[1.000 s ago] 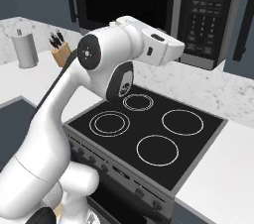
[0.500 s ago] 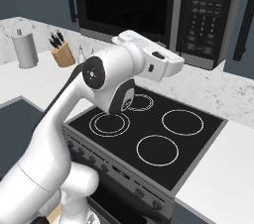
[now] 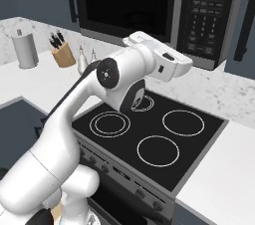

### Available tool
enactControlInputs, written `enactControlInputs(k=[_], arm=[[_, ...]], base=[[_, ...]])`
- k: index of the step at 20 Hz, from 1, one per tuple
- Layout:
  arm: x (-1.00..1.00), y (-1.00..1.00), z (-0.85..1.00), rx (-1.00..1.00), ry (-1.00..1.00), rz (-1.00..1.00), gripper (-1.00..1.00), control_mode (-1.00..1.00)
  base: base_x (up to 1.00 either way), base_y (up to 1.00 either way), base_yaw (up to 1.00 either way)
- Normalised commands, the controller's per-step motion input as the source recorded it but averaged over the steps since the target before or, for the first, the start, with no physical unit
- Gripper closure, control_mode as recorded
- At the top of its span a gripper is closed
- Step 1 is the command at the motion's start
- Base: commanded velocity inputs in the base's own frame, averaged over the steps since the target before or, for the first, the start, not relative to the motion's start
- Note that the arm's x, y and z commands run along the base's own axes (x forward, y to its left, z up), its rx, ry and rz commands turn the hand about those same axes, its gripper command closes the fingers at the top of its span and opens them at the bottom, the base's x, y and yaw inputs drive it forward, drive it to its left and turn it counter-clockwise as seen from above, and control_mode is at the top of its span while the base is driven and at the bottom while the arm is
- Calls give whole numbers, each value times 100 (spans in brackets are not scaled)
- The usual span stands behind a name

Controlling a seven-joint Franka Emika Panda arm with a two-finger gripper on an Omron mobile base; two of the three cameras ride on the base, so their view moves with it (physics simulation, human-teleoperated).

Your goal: Pick the onion from the sink and place it in the bowl. Then pick the bowl and place it in the microwave. Then close the microwave door and press the start button.

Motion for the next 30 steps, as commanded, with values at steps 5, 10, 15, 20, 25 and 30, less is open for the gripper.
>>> enactControlInputs(k=[5,10,15,20,25,30], arm=[[22,-9,-3,0,0,0,100,-100],[23,-16,-3,0,0,0,100,-100],[15,-28,-1,1,0,0,100,-100],[10,-14,-11,0,0,0,100,-100],[7,-1,-27,0,0,0,100,-100],[12,0,-13,0,0,0,100,-100]], base=[[0,0,0],[0,0,0],[0,0,0],[0,0,0],[0,0,0],[0,0,0]])
